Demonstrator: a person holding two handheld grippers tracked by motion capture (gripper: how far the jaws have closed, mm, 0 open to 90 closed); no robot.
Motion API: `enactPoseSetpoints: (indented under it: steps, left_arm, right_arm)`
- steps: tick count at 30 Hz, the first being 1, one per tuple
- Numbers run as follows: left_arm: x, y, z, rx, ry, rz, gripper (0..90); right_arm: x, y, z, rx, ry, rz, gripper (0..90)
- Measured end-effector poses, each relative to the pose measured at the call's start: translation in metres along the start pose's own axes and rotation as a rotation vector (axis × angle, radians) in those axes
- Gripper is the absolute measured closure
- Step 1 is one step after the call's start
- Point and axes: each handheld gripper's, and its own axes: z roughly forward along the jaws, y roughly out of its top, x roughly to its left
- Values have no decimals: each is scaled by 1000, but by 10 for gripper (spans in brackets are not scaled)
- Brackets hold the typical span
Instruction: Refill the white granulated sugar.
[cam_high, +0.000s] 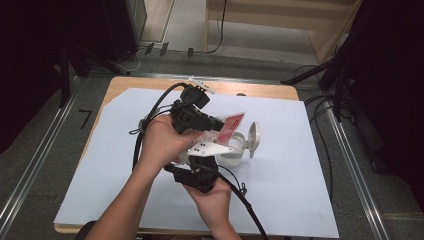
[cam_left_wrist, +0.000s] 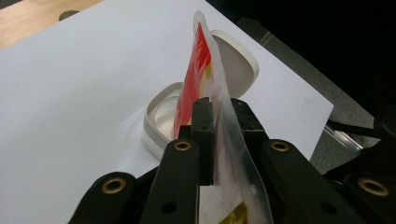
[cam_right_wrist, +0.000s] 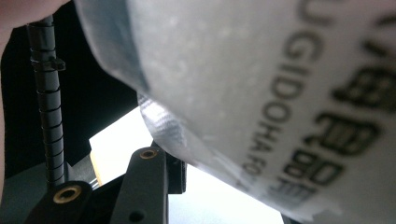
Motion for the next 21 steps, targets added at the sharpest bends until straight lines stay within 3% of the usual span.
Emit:
enactPoseSetpoints:
  steps: [21]
  left_arm:
    - [-1,4,1,-7,-2,4,825]
  right_arm:
    - [1,2,-2,-6,-19,-23,640]
